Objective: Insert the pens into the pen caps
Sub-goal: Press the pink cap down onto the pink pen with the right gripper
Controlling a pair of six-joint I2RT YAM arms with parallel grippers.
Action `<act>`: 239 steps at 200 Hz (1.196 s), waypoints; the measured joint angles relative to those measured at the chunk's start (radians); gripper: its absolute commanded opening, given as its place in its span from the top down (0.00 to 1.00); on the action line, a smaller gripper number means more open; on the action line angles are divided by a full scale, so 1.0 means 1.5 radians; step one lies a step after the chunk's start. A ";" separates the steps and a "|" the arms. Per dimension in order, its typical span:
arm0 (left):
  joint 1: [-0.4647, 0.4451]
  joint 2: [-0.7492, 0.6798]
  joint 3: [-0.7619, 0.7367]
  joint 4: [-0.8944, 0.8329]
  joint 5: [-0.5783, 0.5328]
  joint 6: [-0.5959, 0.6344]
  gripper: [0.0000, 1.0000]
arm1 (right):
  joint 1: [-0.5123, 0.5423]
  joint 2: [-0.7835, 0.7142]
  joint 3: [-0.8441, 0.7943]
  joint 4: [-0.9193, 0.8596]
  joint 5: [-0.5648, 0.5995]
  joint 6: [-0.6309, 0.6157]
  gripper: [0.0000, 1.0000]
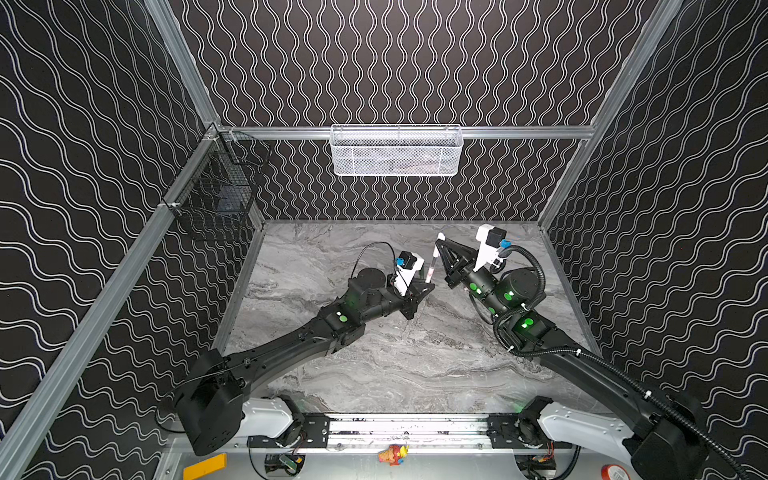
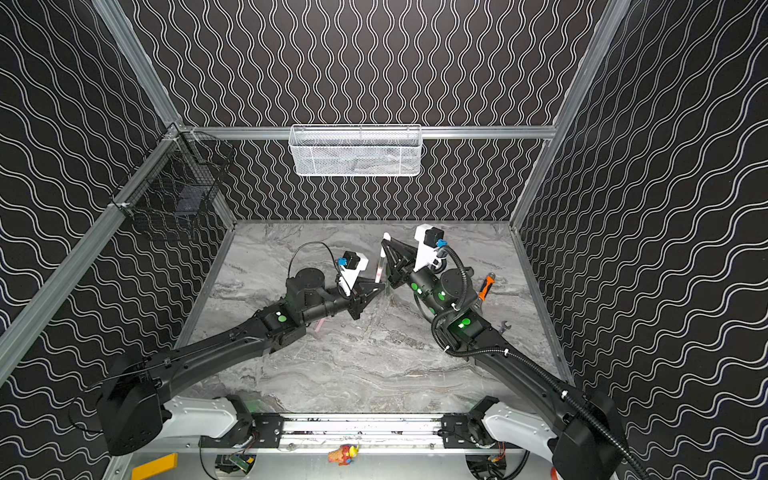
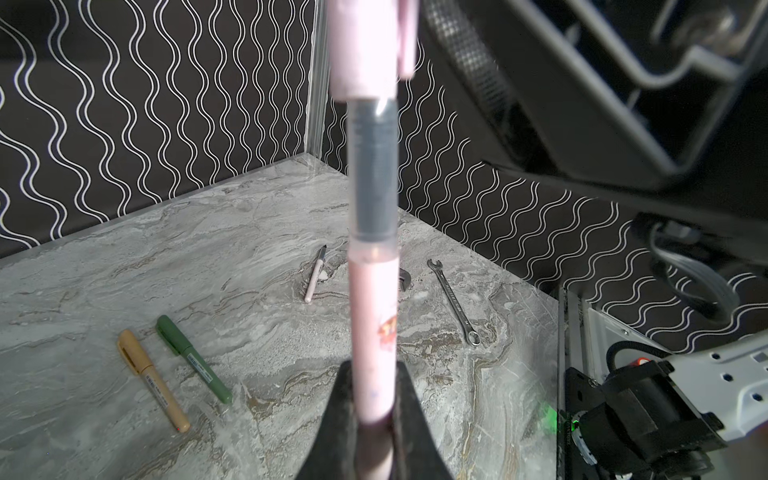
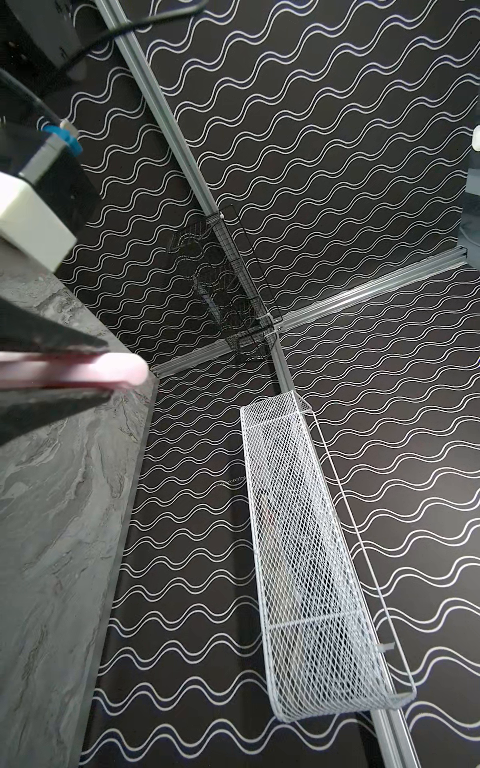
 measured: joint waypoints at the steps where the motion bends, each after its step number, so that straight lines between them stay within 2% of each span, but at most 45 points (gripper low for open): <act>1: 0.000 0.000 0.000 0.000 0.000 0.000 1.00 | 0.000 0.000 0.000 0.000 0.000 0.001 0.92; 239: -0.002 -0.010 -0.013 0.012 -0.002 -0.001 1.00 | -0.030 0.005 -0.011 0.031 -0.050 0.063 0.92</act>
